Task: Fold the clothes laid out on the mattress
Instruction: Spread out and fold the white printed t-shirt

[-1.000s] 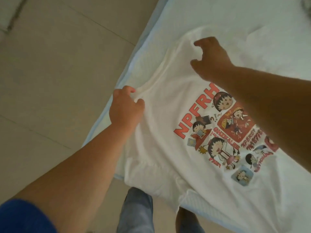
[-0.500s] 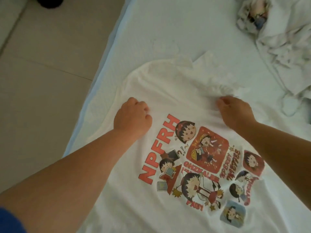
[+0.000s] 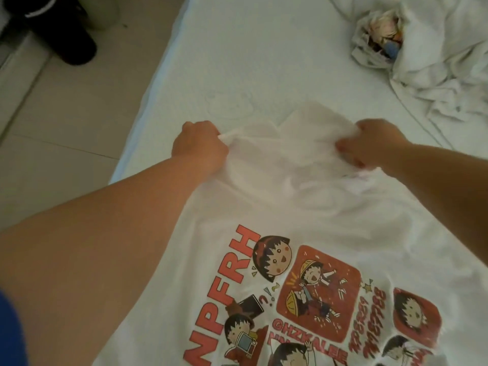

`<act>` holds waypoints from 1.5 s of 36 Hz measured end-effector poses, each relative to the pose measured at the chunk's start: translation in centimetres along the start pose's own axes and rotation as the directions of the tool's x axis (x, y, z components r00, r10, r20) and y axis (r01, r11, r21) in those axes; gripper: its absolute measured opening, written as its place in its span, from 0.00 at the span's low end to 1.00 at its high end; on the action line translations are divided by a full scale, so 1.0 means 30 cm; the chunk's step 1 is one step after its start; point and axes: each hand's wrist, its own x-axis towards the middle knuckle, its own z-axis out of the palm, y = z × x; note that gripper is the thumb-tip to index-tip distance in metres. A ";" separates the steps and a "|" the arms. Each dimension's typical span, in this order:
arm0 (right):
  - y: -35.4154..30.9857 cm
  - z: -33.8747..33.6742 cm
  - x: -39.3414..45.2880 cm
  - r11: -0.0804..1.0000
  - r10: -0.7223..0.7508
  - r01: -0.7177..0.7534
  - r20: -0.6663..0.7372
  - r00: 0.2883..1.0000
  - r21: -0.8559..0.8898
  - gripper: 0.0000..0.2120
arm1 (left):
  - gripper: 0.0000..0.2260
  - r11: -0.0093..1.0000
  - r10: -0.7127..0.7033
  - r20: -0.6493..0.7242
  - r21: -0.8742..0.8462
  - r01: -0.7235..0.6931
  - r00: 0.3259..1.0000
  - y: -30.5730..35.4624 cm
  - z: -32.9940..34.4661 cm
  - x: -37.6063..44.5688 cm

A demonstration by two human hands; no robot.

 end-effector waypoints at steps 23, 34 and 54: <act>-0.035 0.258 -0.005 0.849 -0.470 0.465 0.044 0.882 -0.251 0.38 | 0.38 0.859 0.393 0.061 0.333 -0.390 0.918 -0.155 0.181 -0.008; 0.014 0.197 -0.085 0.903 -0.426 0.413 -0.119 0.897 -0.119 0.31 | 0.31 0.916 0.366 0.028 0.164 -0.365 0.930 -0.151 0.094 0.005; 0.319 0.163 -0.438 0.980 -0.140 0.142 0.025 0.990 -0.139 0.31 | 0.29 0.875 0.227 0.216 0.382 -0.296 0.950 -0.154 0.046 -0.289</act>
